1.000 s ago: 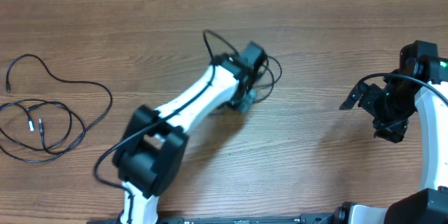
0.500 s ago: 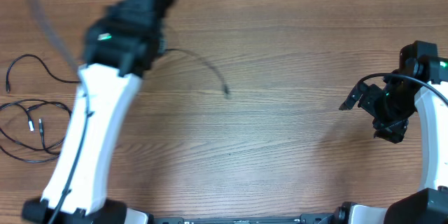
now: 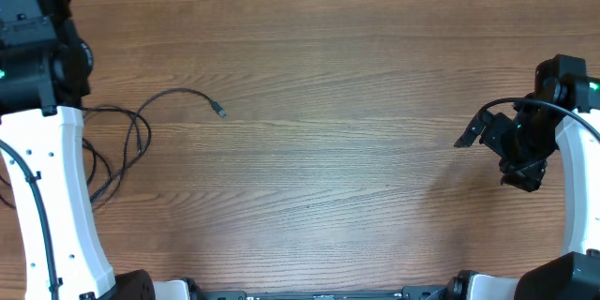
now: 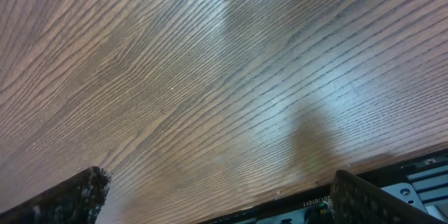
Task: Untangle cables
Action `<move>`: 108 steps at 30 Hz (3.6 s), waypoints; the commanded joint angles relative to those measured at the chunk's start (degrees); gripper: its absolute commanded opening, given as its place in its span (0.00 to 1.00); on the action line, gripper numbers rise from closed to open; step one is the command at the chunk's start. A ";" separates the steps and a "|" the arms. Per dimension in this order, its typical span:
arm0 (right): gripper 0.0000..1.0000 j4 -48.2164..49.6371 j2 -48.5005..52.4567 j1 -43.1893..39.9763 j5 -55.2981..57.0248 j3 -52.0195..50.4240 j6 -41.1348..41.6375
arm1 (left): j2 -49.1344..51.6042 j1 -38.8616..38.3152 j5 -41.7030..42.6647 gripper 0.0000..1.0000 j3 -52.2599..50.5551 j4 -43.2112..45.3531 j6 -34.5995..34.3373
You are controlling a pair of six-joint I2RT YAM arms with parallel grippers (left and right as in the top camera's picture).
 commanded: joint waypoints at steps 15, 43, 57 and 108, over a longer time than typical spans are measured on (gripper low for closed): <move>1.00 0.11 -0.37 -0.11 0.09 -0.09 -0.42 | 0.11 1.14 58.73 0.78 0.81 -0.22 -1.75; 1.00 0.72 -0.37 -0.02 -0.72 -0.09 -0.44 | 26.91 -15.76 37.22 0.79 0.68 -9.31 -24.61; 1.00 -0.07 -0.37 -0.02 -0.72 -0.11 -0.44 | 39.56 -15.74 42.82 0.90 0.68 -4.66 -34.91; 1.00 0.35 -0.37 -0.02 -0.70 -0.11 -0.44 | 43.25 -15.74 44.30 1.00 -5.92 5.20 -29.05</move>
